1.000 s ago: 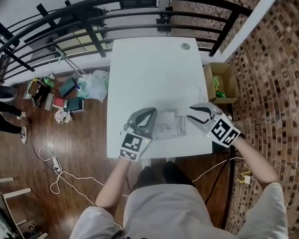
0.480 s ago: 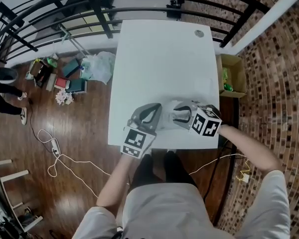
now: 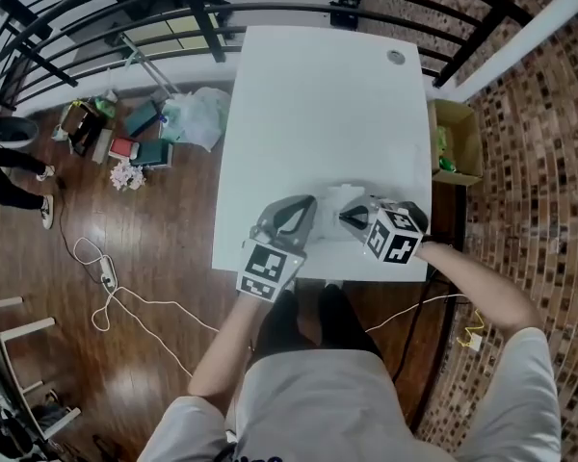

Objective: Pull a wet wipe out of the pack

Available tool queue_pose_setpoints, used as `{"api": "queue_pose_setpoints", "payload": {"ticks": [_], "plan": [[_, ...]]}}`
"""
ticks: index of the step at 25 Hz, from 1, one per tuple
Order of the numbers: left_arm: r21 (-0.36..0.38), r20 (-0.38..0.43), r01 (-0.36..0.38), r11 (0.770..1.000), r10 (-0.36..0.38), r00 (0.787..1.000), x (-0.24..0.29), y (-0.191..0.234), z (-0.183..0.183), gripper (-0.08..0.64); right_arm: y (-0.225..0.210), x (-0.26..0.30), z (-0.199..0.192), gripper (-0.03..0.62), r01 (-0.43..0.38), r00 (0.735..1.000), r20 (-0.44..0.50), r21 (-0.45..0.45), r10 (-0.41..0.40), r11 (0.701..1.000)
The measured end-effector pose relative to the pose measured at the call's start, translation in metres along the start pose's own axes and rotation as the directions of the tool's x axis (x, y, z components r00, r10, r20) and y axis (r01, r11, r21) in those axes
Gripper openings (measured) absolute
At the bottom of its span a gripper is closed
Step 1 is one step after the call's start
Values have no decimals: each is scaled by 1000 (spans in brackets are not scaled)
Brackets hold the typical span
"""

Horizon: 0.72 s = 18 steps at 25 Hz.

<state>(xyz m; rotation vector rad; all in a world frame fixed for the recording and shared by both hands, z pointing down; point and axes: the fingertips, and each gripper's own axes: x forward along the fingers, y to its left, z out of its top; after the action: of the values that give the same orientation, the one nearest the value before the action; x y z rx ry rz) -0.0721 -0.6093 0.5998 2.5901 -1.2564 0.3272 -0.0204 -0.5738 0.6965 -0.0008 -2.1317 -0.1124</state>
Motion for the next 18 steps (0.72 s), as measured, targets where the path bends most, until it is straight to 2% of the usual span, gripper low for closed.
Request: {"api": "queue_pose_setpoints", "payload": {"ticks": [7, 18], "plan": [[8, 3, 19, 1000, -19, 1000, 2, -7, 7, 15, 6, -30, 11, -9, 7, 1000, 29, 33, -8, 999], [36, 29, 38, 999, -39, 999, 9, -17, 28, 16, -19, -130, 53, -9, 126, 973, 179, 108, -144, 986]]}}
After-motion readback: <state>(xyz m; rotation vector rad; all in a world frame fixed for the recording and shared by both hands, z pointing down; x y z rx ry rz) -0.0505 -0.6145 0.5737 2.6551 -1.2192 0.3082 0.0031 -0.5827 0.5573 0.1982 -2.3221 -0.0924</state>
